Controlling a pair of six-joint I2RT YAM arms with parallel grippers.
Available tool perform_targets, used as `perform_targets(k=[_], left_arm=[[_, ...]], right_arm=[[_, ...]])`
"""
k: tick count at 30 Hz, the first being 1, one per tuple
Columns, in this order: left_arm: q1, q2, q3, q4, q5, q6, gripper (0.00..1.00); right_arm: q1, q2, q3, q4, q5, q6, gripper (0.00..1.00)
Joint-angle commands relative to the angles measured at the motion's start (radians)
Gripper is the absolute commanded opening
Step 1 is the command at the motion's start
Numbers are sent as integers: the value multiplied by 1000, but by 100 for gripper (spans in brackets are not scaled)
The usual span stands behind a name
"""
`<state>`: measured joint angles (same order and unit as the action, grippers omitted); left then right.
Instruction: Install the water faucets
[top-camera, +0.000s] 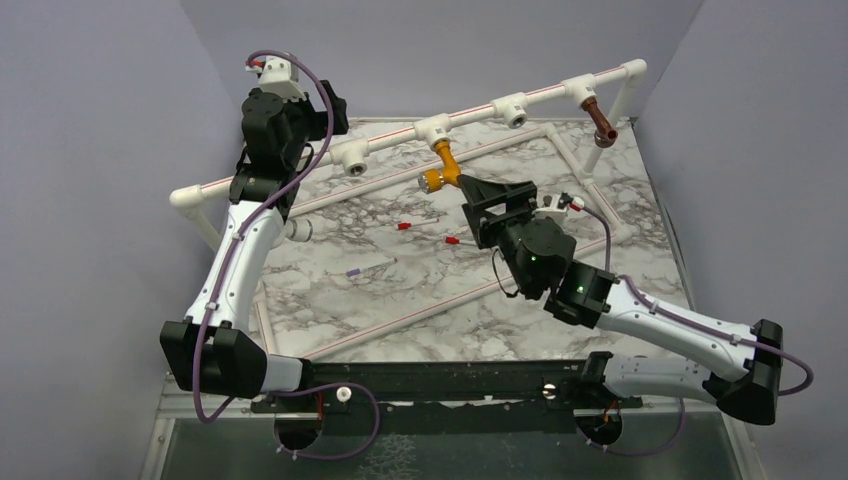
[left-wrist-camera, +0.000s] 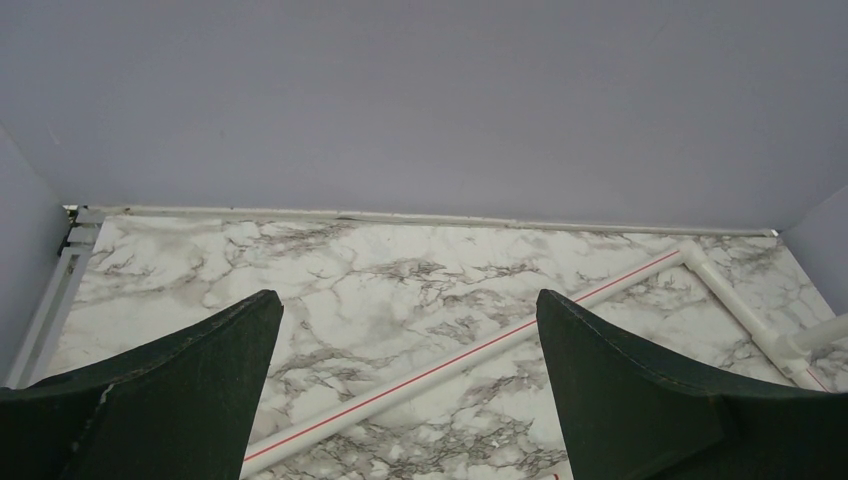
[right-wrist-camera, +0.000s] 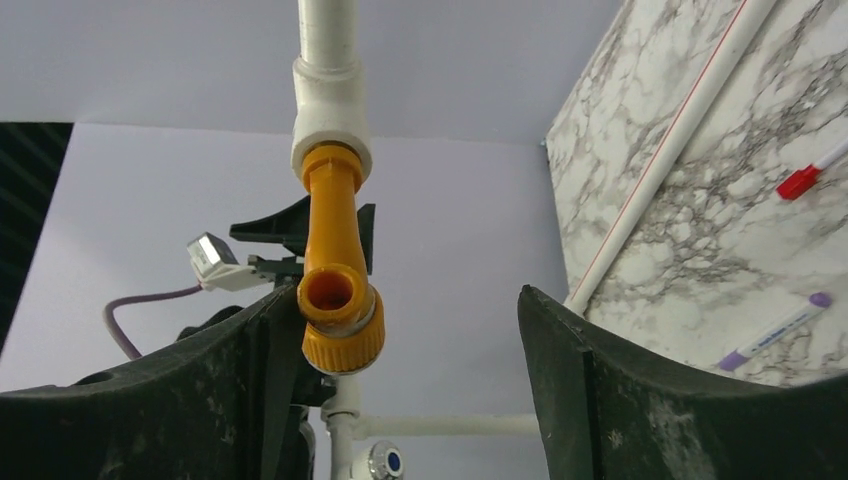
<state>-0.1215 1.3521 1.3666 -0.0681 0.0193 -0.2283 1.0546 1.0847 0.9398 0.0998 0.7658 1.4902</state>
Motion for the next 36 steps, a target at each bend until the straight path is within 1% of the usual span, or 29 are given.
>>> perform_targets(k=[1,5,10,13,15,17,19,24,27,31,33,36], left_arm=[[41,43,-70,-171,33,-8,99],[42,44,-70,-171,33,-9,99],[43,45,-70,-171,35,-10,99],[43,44,-70,-171,35,-9,99],[43,44,-70,-171,36,-11,99],[43,44,-70,-171,38,-11,99],[43,44,-69,-171,38,-11,99],[43,42,-70,-171,38,-11,99],[43,43,-70,-171,39,-13,99],[43,42,-70,-169,39,-13,99],[43,42,-70,-170,40,-13,99],[43,42,-70,-170,39,-13,99]], right_arm=[[5,-77,-34,22,29,-219,81],[5,-122,-17,6,31,-433,81],[5,-137,48,-13,2,-797,77],[5,-148,66,27,-46,-1059,77],[5,-156,76,44,-91,-1236,75],[5,-163,90,57,-133,-1433,74],[5,-168,104,53,-183,-1675,74],[5,-182,142,-48,-336,-2078,78],[5,-188,147,-132,-443,-2283,79],[5,-170,167,-227,-536,-2504,78],[5,-152,176,-246,-560,-2591,78],[5,-118,189,-249,-553,-2701,78]])
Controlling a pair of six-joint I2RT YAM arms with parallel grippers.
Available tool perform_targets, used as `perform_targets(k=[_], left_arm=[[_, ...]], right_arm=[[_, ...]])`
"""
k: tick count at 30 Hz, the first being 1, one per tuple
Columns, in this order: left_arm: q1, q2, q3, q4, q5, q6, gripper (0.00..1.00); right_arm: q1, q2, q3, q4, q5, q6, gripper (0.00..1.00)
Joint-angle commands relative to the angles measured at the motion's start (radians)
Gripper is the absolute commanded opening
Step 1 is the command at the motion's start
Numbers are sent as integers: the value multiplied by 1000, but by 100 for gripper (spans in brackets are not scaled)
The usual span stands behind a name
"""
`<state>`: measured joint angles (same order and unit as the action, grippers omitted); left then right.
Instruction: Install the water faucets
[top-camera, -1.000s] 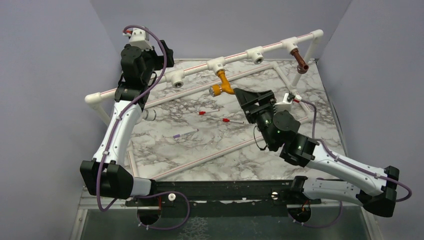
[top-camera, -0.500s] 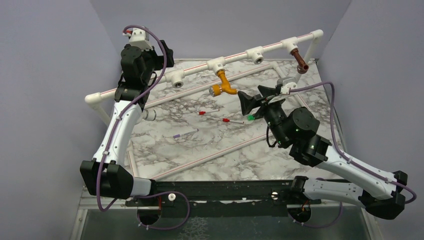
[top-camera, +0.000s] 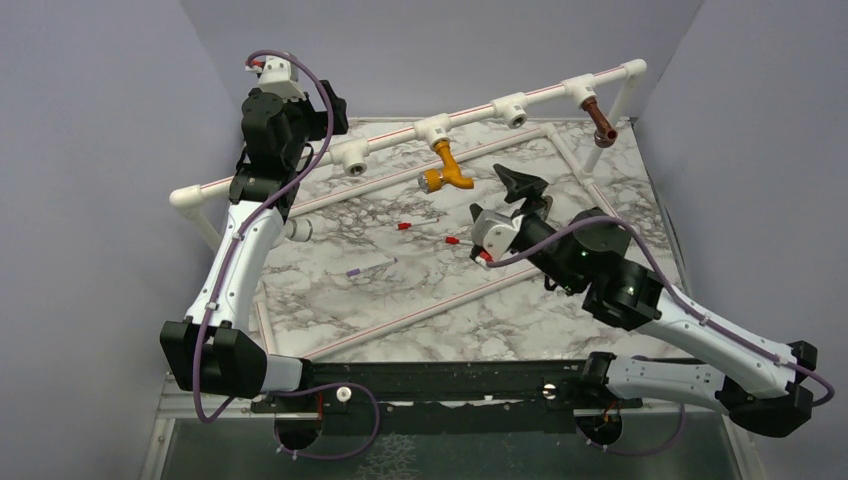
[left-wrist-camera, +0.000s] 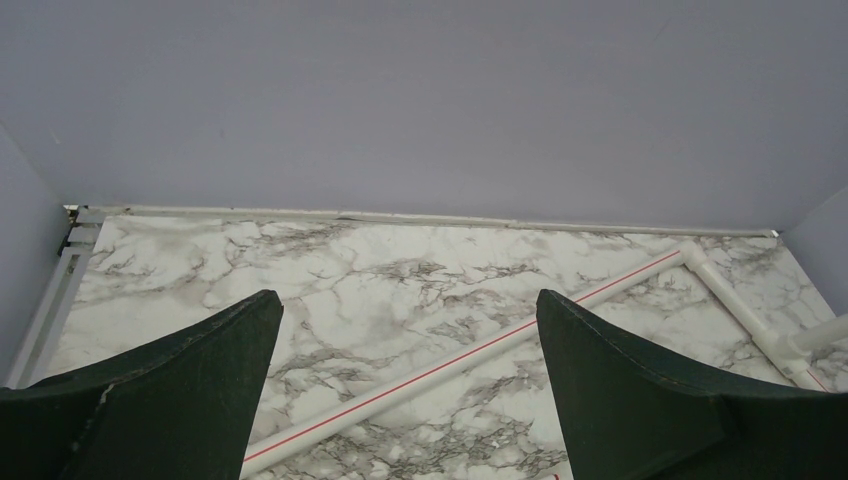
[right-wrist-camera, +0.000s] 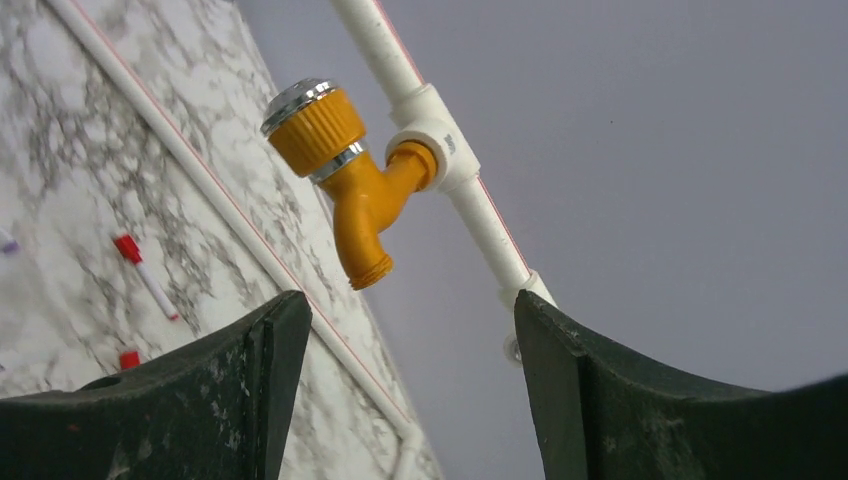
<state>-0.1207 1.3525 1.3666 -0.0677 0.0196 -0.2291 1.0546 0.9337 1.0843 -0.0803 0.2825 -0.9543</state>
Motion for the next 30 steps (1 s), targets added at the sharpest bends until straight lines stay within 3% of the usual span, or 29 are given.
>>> perform_targets(k=[1,7,16,30], left_arm=[[43,41,-70,-170,40,-12,99],[42,42,-70,-170,40,-12,99],[42,48,-70,-170,43,-12,99],[44,51,-69,-170,46,-13,99]], right_arm=[[5,43,47,-68,-71,-287,78],[5,115,39,-9,-54,-427,78],[5,209,-111,413,72,-693,73],[5,303,-135,583,108,-706,57]])
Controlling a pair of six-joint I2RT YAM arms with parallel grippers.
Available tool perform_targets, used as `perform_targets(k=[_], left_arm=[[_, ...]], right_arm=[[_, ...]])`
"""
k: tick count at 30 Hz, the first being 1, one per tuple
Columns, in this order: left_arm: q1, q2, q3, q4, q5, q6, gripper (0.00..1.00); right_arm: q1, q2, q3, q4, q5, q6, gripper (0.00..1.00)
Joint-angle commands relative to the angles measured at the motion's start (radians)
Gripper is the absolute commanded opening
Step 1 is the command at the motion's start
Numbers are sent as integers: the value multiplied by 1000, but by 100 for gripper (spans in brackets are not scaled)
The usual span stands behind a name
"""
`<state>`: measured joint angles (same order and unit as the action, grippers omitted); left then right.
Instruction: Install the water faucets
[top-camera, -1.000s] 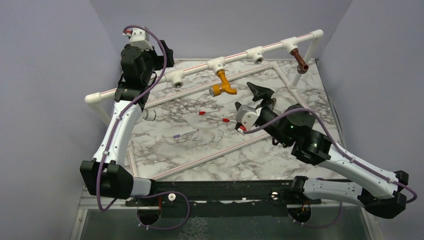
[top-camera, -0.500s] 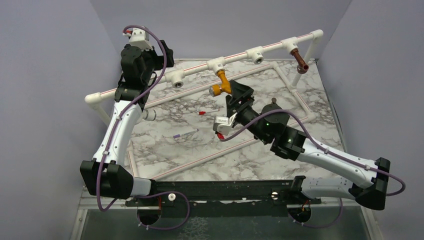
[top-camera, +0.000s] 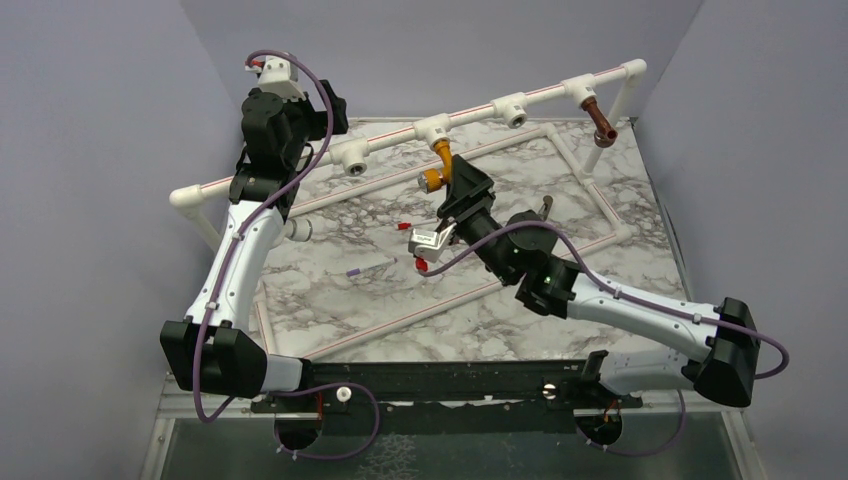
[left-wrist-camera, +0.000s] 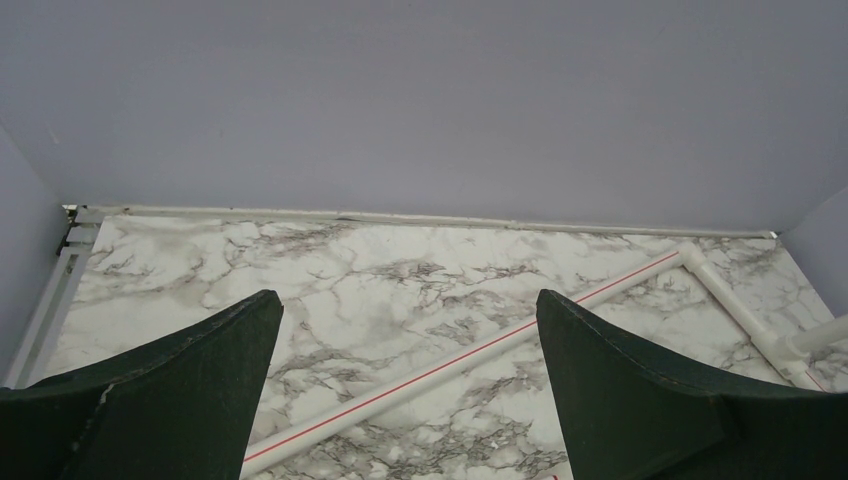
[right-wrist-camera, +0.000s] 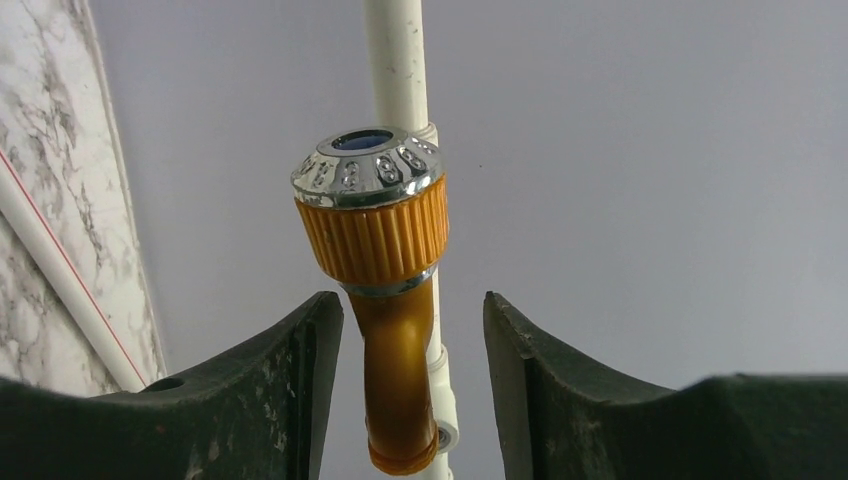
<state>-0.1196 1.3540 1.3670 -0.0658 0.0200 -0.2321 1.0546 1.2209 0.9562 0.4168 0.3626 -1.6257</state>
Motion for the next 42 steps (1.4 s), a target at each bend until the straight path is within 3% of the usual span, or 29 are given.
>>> perform_targets(k=[1,4,6,8,9,15,25,38,42], left_arm=[[43,50,-69,-172,46,-10,99],[44,51,-69,-172,45,-11,99],[44,52,-69,-172,46,-11,99],[45,51,-69,-172,44,-12,99],[46,51,-69,-172,46,-12,99],[48,51,-68,-172,49,-13,99],[53,51,-68,-172,55,-16,99],[57,47,-66,-173,69,-23,99],[58,46,-66,-172,71,-23,99]], right_arm=[[5,20,-7,90,27,-26,56],[5,36,-5,100,27,-7,47],[5,48,-4,114,30,5,30],[5,57,-9,144,31,25,7],[5,60,-14,159,27,42,1],[6,65,-35,259,31,262,1],[7,65,-32,388,115,852,1],[7,52,-84,485,366,1781,1],[7,34,-113,445,469,2105,1]])
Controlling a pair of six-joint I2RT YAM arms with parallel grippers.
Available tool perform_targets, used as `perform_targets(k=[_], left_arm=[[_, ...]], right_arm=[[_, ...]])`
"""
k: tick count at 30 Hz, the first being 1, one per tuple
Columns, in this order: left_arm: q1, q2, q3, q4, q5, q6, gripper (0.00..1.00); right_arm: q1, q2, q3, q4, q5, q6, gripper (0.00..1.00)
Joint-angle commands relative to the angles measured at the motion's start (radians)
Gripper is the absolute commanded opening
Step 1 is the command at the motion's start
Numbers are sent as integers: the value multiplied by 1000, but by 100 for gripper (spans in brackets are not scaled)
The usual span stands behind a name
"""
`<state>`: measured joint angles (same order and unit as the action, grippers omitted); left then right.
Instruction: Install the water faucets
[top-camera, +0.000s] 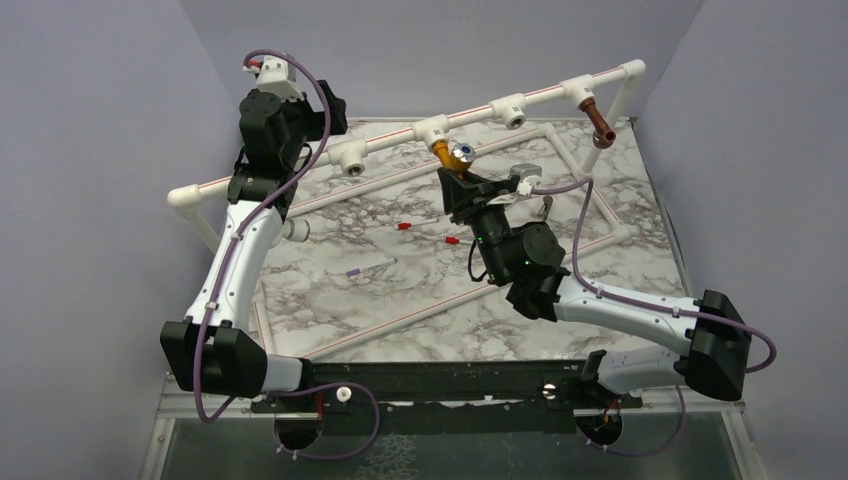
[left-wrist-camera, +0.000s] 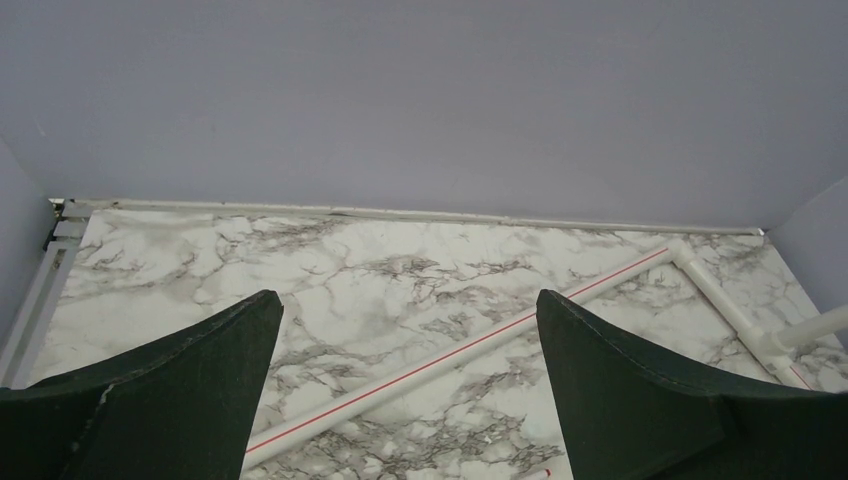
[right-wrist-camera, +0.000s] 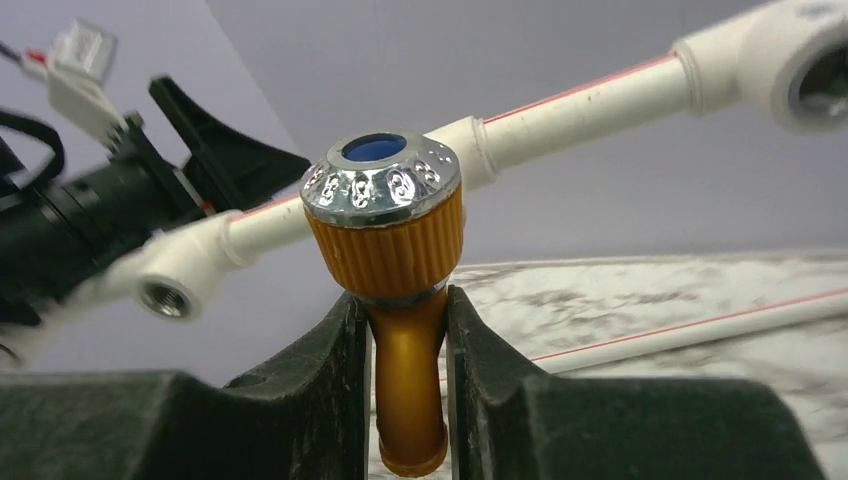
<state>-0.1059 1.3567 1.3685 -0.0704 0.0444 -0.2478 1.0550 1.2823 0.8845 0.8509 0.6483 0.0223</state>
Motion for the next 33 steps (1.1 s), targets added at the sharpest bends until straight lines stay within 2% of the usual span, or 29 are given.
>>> perform_targets(k=[1,5,9,13,16,19,24,25,33], left_arm=[[43,41,-68,-167,46,-7,99],[43,39,-68,-167,47,-7,99],[44,37,-69,-167,46,-7,99],[44,38,-69,-167,44,-7,99],[44,38,-69,-167,42,-7,99],[44,39,-69,-167,43,-8,99],[45,41,-69,-167,41,-7,99],[46,41,-69,-167,43,-7,99],[46,44,-69,-167,39,-7,99]], right_arm=[[6,-33,-43,-17,199,533,1],[5,-56,-42,-192,238,888,0],[5,-75,-91,-230,228,1146,0],[5,-95,-49,-437,201,1393,1],[5,-104,9,-604,198,1485,1],[5,-104,28,-694,203,1543,0],[5,-121,17,-684,217,1494,1],[5,-126,14,-684,222,1481,5],[5,-197,-30,-608,225,1295,70]])
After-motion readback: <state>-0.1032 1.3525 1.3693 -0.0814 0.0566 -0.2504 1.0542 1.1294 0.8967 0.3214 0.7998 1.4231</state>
